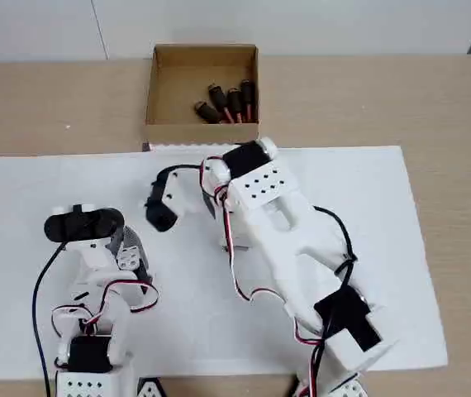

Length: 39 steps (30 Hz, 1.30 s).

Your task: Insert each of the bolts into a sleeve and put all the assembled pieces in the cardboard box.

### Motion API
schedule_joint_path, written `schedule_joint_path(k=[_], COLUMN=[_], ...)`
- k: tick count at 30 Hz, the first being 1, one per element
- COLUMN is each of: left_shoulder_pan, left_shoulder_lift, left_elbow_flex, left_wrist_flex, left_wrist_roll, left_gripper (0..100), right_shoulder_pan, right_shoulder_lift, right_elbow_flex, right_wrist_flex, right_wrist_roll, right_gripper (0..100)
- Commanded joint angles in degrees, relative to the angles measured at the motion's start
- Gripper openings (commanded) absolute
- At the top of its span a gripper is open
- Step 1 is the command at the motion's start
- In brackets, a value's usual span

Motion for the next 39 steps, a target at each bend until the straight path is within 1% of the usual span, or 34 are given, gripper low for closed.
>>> schedule_joint_path(k=[1, 7, 16, 24, 32, 36, 39], left_shoulder_pan=[-0.4, -0.4, -0.4, -0.4, -0.4, -0.4, -0.4], left_shoulder_lift=[-0.5, -0.5, -0.5, -0.5, -0.5, -0.5, -0.5], left_elbow_flex=[-0.2, -0.2, -0.2, -0.2, -0.2, -0.2, -0.2], left_wrist_flex=[0.4, 0.4, 0.4, 0.4, 0.4, 0.4, 0.4], left_wrist_roll=[-0.2, -0.4, -0.4, -0.4, -0.4, -0.4, -0.4], left_gripper=[1, 1, 1, 1, 1, 1, 1], right_shoulder_pan=[-0.3, 0.0, -0.2, -0.2, -0.1, 0.0, 0.0], right_shoulder_lift=[-1.0, 1.4, 3.1, 8.5, 13.7, 13.7, 11.8], right_elbow_flex=[0.8, 4.0, 7.8, 8.0, 7.8, 7.6, 7.6], right_wrist_flex=[-2.1, -5.9, -10.8, -14.4, -16.6, -16.1, -15.3], right_wrist_roll=[2.2, 4.2, 4.2, 4.2, 4.0, 3.9, 3.9], right_gripper=[20.2, 20.2, 20.2, 19.7, 5.0, 1.7, 1.3])
